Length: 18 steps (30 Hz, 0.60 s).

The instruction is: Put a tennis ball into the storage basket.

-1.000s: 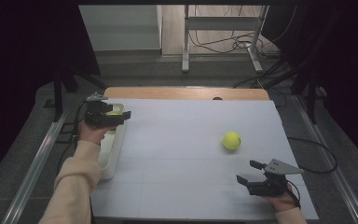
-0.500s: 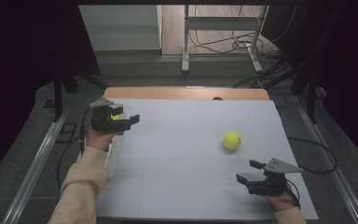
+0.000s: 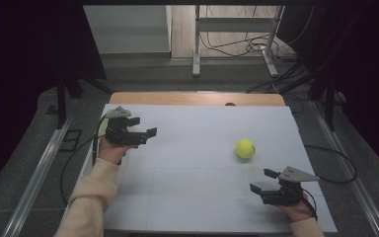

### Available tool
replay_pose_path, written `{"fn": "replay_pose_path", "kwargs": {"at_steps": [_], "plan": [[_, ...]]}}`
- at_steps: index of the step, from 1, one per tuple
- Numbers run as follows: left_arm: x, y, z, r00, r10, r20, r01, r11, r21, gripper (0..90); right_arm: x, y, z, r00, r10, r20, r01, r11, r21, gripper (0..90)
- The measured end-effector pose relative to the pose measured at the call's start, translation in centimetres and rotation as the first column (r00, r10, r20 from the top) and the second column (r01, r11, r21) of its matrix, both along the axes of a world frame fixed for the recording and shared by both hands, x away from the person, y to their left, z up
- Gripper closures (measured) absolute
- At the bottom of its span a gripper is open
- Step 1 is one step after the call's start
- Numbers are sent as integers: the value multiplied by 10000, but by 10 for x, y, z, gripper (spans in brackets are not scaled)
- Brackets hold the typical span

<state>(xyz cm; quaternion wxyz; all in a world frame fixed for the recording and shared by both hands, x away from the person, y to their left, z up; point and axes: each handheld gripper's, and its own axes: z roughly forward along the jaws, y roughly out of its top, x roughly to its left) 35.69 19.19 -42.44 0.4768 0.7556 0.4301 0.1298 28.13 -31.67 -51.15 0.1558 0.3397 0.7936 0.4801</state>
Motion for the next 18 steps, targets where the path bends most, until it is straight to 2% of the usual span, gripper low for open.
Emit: {"fn": "replay_pose_path", "kwargs": {"at_steps": [4, 13, 18], "plan": [[0, -15, 0, 9994, -345, -33, 346, 9991, 239, 144, -1, 0, 1, 10000, 62, 41, -62, 10000, -4, 166], [0, -43, -2, 9959, -908, -5, 907, 9948, 470, 143, -1, 1, 1, 9999, 92, 50, -92, 9999, 94, 166], [1, -54, -3, 9939, -1103, -74, 1105, 9929, 433, 142, 1, 0, 1, 9999, 99, 34, -100, 9998, 159, 166]]}}
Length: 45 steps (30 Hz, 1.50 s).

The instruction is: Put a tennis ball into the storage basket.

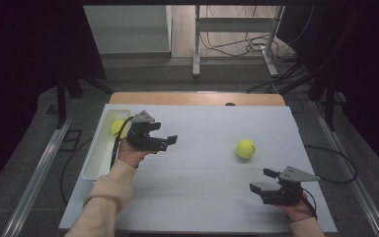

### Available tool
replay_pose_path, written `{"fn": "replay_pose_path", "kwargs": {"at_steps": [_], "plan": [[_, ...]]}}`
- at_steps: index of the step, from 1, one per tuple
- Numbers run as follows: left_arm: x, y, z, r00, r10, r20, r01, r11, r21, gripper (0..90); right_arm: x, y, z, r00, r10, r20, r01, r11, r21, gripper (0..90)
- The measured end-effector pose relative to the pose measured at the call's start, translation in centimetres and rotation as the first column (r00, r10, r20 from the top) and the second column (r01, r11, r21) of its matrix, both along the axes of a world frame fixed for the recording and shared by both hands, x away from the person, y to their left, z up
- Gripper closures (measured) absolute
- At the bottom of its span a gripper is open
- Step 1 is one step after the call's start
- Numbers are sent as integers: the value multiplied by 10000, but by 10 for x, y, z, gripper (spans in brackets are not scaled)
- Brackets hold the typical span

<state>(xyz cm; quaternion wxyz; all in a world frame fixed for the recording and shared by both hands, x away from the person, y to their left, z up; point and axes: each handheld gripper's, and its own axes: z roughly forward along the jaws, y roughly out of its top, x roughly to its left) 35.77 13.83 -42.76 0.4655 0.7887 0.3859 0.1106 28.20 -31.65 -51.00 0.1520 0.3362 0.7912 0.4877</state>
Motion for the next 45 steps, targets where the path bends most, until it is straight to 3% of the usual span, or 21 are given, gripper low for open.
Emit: {"fn": "replay_pose_path", "kwargs": {"at_steps": [16, 33, 45], "plan": [[0, -26, -8, 9976, -681, 100, 683, 9975, -183, 143, 0, 2, 1, 9999, 130, 28, -130, 9999, -11, 167], [-1, -61, -9, 9922, -1224, 240, 1221, 9925, 109, 144, -2, 5, 2, 9995, 282, 103, -282, 9996, -48, 168], [6, -71, -17, 9891, -1466, 99, 1466, 9892, -20, 144, -1, 5, 1, 9996, 282, 81, -281, 9995, -121, 167]]}}
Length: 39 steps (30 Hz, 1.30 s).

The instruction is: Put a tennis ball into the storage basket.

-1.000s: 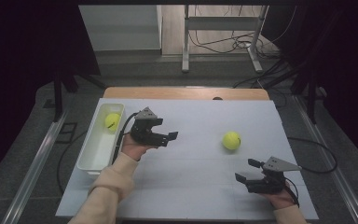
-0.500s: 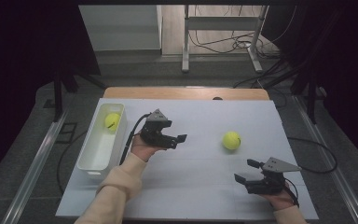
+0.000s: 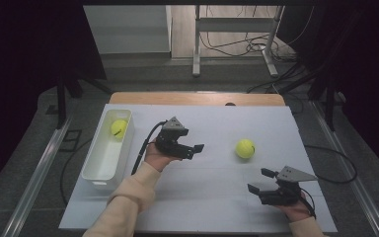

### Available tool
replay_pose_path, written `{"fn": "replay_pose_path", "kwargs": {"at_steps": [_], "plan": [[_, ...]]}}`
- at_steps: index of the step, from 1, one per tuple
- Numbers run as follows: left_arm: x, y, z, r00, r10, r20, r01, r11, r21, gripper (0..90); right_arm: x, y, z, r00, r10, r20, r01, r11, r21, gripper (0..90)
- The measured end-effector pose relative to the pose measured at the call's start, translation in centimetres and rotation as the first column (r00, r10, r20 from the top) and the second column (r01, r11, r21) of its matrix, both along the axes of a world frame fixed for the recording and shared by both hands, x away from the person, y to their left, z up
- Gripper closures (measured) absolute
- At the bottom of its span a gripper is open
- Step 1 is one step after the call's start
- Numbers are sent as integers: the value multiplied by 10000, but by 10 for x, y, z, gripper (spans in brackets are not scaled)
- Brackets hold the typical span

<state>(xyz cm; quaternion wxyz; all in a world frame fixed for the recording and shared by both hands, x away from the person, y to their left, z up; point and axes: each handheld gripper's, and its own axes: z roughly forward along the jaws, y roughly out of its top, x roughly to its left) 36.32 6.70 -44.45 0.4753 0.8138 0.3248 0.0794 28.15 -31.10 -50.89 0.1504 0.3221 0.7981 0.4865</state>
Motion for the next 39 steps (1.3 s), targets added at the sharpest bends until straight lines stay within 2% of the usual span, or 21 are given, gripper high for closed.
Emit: {"fn": "replay_pose_path", "kwargs": {"at_steps": [18, 26, 30, 39], "plan": [[14, -35, -18, 9985, -470, -297, 476, 9987, 198, 145, -2, -1, 0, 10000, -49, 7, 49, 10000, -57, 167], [20, -43, -24, 9982, -522, -306, 531, 9982, 277, 145, 0, 0, 0, 10000, -41, 13, 41, 10000, -61, 167], [24, -46, -27, 9975, -551, -449, 559, 9983, 149, 146, 0, 0, -1, 10000, -46, -7, 46, 10000, -67, 167], [28, -60, -31, 9962, -706, -510, 725, 9967, 352, 145, -1, -1, 0, 10000, -49, 2, 49, 10000, -28, 167]]}}
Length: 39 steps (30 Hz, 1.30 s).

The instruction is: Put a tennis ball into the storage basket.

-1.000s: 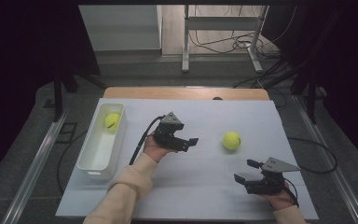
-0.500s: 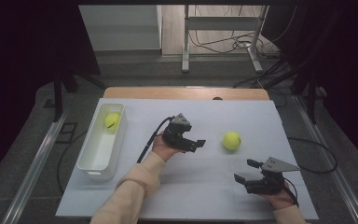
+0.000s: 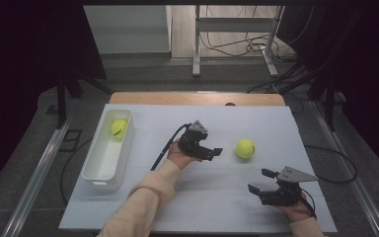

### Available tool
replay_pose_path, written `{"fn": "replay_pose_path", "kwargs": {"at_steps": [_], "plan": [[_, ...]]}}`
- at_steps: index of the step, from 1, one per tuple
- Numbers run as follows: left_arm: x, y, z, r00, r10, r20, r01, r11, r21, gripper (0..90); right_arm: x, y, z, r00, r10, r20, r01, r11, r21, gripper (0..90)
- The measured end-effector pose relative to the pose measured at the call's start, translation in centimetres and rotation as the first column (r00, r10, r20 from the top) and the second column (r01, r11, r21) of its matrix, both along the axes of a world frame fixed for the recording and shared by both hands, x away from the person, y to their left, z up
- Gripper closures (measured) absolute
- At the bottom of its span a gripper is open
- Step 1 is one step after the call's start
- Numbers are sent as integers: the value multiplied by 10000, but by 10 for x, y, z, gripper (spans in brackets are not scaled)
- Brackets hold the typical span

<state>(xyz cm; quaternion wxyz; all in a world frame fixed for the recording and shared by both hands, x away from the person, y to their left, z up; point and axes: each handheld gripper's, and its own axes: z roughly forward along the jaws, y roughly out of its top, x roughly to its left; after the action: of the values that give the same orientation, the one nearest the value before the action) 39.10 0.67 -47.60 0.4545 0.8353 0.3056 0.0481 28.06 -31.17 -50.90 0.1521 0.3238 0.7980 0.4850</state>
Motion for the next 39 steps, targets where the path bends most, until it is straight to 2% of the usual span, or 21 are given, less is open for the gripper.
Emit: {"fn": "replay_pose_path", "kwargs": {"at_steps": [10, 17, 27, 39], "plan": [[1, -11, 1, 9996, -277, 2, 277, 9996, 84, 145, 0, 0, 0, 10000, 22, 19, -22, 10000, -11, 167], [5, -16, 0, 9993, -327, -195, 326, 9994, -68, 145, 1, 1, 0, 10000, 45, -10, -45, 10000, -26, 167], [8, -21, -4, 9990, -324, -315, 325, 9995, 50, 144, 0, 1, 0, 10000, 62, -11, -62, 10000, -73, 167], [15, -35, -5, 9985, -434, -347, 442, 9988, 225, 144, 0, 1, 0, 10000, 71, -2, -71, 9999, -78, 168]]}}
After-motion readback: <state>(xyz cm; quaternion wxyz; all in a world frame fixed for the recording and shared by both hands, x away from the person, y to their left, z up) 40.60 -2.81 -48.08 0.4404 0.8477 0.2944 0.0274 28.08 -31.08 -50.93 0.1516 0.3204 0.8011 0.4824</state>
